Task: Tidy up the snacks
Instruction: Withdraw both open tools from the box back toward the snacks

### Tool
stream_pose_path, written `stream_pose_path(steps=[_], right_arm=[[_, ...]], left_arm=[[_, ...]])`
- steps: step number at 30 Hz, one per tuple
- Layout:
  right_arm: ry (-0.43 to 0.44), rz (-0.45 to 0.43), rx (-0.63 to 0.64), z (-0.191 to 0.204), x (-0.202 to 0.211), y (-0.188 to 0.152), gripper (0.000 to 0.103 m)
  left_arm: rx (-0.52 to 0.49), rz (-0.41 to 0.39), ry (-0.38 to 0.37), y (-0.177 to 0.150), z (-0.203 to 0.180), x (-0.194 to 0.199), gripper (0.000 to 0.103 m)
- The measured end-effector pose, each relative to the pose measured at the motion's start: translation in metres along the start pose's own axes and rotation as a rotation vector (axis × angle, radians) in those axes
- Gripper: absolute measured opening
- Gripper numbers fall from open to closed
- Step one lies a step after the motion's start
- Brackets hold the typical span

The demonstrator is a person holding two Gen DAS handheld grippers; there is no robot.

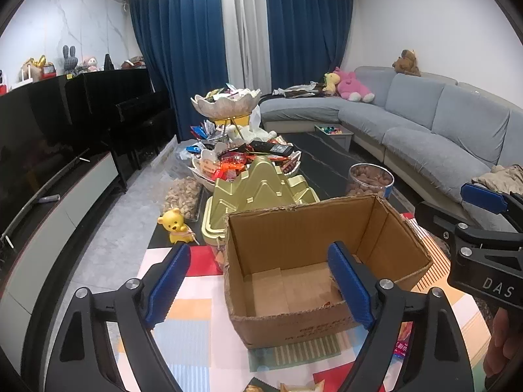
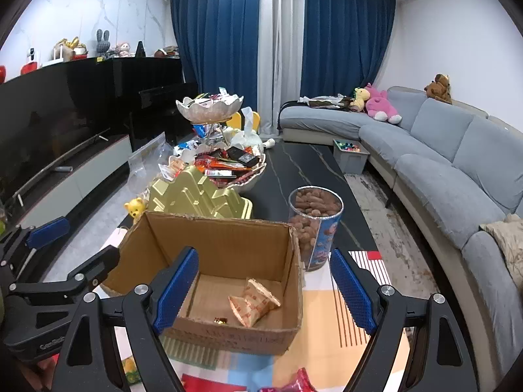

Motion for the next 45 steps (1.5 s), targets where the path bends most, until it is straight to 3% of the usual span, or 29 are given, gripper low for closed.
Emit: stream_pose_path(steps=[3,25,45], right_arm=[[-0.005,-0.002,-0.009,-0.001,0.003,-0.003,0.092],[-0.014,-0.012,-0.039,-0.004,0.042,-0.03,0.092],[-0.052,0.033,-0.088,-0.006,0.07,-0.092,0.092]], left_arm=[[0.0,-0.003,0.008,-0.002,0.001,0.006,0.09],[0.002,-0.012,0.043,-0.028,0.003,0.047,0.097],[-0.034,0.009,0.052,-0.086,-0.002,0.073,0.098]])
Point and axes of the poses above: each gripper's, at about its wrist camera, not at the fingertips, and x roughly against the way its jaws point, z to its left, y to its top, the point moved 10 cm from there along -x, roughly the way its jaws point, and after that the axes turned 6 degrees about -x, right-handed, at the moved point
